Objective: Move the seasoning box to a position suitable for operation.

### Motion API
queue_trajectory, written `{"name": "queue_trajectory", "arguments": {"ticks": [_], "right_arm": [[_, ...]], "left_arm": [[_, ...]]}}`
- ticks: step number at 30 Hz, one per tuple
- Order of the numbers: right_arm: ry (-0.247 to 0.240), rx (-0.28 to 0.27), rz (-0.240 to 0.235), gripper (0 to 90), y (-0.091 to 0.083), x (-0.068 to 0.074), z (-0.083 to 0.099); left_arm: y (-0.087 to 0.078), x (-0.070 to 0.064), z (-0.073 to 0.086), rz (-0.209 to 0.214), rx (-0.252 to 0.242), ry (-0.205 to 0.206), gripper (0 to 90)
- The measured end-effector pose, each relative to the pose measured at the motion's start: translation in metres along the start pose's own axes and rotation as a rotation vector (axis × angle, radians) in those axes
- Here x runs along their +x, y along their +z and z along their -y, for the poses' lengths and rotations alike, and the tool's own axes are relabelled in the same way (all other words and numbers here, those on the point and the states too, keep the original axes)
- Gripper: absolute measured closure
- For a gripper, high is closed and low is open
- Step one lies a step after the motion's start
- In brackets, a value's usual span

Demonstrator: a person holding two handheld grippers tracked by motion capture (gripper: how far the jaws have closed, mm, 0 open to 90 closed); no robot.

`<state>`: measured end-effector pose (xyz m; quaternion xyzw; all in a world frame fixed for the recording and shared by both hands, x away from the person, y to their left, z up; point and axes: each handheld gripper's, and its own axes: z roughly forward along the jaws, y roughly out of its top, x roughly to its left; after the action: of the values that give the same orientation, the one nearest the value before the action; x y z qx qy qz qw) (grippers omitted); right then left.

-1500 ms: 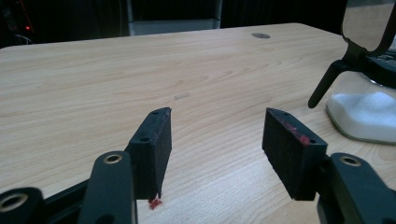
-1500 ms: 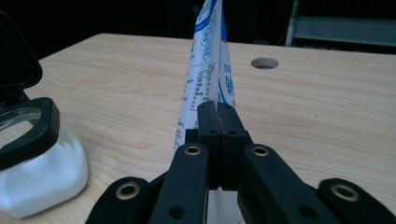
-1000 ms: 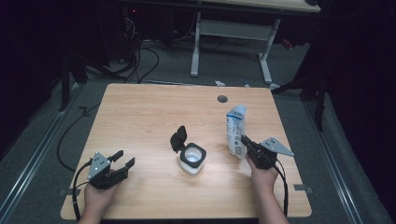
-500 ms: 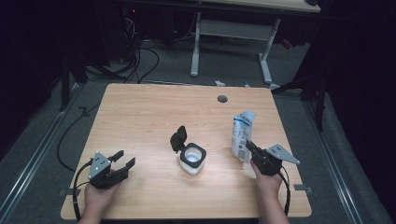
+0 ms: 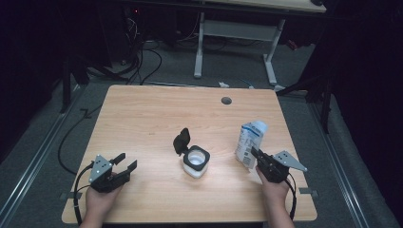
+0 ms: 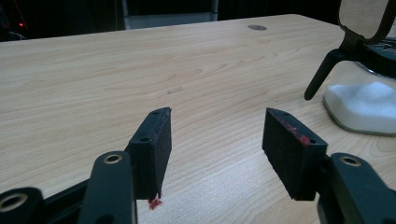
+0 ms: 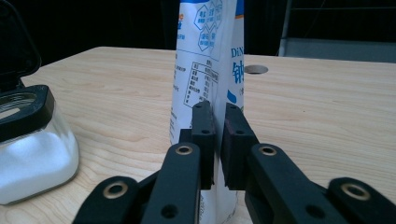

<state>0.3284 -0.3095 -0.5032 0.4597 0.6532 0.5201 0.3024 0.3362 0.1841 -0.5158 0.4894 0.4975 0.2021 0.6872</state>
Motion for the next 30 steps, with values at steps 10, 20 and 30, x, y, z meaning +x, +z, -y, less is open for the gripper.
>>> {"name": "queue_trajectory", "arguments": {"ticks": [10, 20, 30], "right_arm": [[0.012, 0.01, 0.012, 74.0, -0.0006, 0.0003, 0.0027], [0.011, 0.027, 0.021, 65.7, -0.0033, 0.0032, 0.0054], [0.002, 0.047, 0.027, 62.2, -0.0076, 0.0074, 0.0086]], "left_arm": [[0.0005, 0.0003, 0.0009, -0.002, 0.007, 0.0, 42.7], [0.001, 0.0003, 0.0015, -0.002, 0.012, -0.003, 42.7], [0.0018, 0.0001, 0.0028, -0.003, 0.021, 0.003, 42.7]]}}
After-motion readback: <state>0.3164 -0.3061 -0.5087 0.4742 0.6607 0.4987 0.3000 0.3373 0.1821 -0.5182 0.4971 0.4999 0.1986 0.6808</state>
